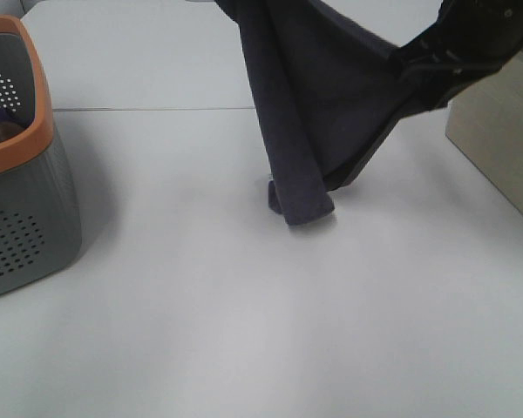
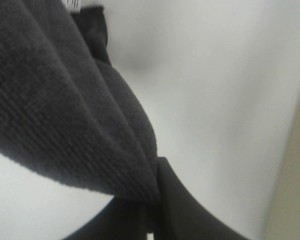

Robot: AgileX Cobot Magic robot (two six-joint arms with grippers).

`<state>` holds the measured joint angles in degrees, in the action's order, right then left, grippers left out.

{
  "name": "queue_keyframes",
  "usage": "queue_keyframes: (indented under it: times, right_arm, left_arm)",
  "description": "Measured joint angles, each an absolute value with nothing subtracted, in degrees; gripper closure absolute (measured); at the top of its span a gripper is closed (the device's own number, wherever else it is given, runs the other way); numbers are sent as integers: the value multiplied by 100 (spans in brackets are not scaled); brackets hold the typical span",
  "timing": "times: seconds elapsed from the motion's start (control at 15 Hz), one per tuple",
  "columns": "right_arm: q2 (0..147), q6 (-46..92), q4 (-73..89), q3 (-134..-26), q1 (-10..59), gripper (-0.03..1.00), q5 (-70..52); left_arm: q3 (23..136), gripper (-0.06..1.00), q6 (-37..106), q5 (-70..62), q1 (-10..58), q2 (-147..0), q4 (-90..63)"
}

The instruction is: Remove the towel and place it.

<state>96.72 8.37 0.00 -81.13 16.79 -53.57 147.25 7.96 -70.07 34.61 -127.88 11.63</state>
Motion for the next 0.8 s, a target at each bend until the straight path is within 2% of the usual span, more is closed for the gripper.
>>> queue_keyframes:
  times: [0.4,0.8]
  right_arm:
    - [9672,1112,-1730,-9047,1679,97,-4383]
    - [9700,1432,-2057,-9116,1679,97,-3598]
  left_arm:
    - [14725,94,-149,-5369,3025,-12960,1077]
    - [14725,94,-172,-5122,2991,-13253,997]
